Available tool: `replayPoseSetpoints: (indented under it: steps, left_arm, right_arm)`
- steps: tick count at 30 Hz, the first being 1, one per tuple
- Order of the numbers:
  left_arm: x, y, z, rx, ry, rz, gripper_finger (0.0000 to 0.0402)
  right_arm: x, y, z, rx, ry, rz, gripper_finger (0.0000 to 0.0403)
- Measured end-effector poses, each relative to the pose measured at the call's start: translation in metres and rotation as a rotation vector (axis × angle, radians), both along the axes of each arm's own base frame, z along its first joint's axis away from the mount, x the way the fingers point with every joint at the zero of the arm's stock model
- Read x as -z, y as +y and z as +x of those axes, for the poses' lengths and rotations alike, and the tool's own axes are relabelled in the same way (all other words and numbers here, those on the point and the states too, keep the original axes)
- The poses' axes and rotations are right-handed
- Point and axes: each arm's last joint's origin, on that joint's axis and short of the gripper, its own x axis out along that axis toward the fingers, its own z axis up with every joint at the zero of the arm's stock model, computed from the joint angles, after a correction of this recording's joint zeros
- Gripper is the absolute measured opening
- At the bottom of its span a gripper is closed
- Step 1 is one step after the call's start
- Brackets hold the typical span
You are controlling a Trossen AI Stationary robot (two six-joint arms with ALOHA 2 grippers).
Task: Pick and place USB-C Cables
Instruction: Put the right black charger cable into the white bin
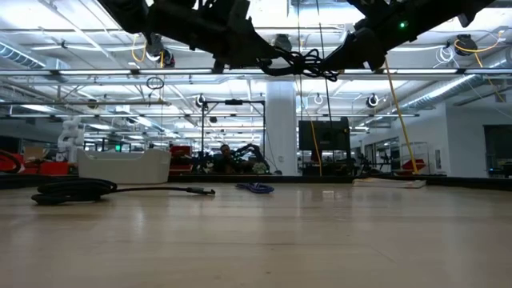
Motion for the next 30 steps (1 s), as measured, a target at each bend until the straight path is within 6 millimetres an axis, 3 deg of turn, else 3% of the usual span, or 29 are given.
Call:
replayPoseSetpoints:
  steps: [10,24,30]
  left_arm:
    - [-0.001,0.001,0.000,0.001,-0.001,0.019,0.0104]
    - [-0.001,0.001,0.000,0.005,0.010,0.045,0.0041]
    - [-0.001,0.001,0.000,0.008,0.013,0.055,0.0034]
  right_arm:
    - [0.000,0.000,0.000,0.001,-0.003,0.004,0.0056]
    - [-0.006,0.008,0.002,-0.032,-0.068,0.014,0.0165]
    - [-0.008,0.015,0.002,-0.060,-0.091,0.017,0.0196]
